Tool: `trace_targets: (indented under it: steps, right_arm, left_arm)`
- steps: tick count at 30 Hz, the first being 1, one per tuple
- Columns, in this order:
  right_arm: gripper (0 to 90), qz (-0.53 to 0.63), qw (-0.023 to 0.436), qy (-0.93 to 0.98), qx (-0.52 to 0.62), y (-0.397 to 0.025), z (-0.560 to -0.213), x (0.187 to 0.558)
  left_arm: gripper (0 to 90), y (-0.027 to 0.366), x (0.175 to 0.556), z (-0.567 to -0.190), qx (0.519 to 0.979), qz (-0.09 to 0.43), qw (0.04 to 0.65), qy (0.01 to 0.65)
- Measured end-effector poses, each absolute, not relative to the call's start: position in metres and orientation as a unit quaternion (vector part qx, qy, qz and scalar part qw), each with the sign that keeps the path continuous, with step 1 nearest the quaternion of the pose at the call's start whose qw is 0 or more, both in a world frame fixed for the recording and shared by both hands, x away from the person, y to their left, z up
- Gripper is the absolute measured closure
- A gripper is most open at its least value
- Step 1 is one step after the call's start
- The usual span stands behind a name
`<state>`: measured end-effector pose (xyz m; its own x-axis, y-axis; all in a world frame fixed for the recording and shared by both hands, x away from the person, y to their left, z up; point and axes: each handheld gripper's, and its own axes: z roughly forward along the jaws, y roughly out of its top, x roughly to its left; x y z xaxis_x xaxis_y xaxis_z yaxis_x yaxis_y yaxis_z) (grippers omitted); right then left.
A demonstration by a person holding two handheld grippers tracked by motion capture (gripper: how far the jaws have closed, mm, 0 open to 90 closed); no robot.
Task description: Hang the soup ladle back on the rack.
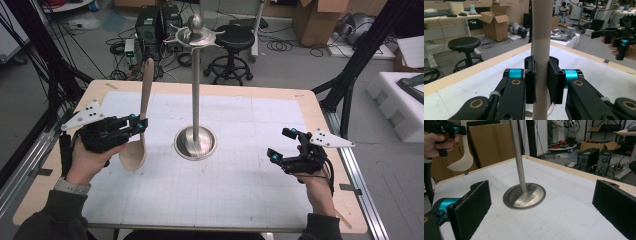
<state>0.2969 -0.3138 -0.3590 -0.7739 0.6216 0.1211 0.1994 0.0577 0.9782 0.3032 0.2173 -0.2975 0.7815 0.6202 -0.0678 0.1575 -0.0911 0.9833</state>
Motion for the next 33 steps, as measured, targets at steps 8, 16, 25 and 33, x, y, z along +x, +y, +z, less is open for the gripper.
trace_targets:
  steps: [8, 16, 25, 33]
  right_arm:
    - [1.1, 0.623, 0.169, 0.707, 0.290, -0.314, -0.359, 0.297]
    - [1.1, 0.622, 0.169, 0.708, 0.289, -0.314, -0.359, 0.297]
    - [1.1, 0.622, 0.168, 0.708, 0.289, -0.314, -0.359, 0.297]
    - [1.1, 0.627, 0.171, 0.704, 0.287, -0.316, -0.356, 0.296]
  left_arm:
    - [78.2, 0.216, 0.313, -0.279, 0.715, 0.195, 0.616, 0.268]
    - [78.1, 0.215, 0.318, -0.268, 0.719, 0.200, 0.610, 0.266]
    - [78.1, 0.206, 0.324, -0.262, 0.722, 0.199, 0.609, 0.262]
    - [78.2, 0.206, 0.327, -0.257, 0.725, 0.203, 0.601, 0.268]
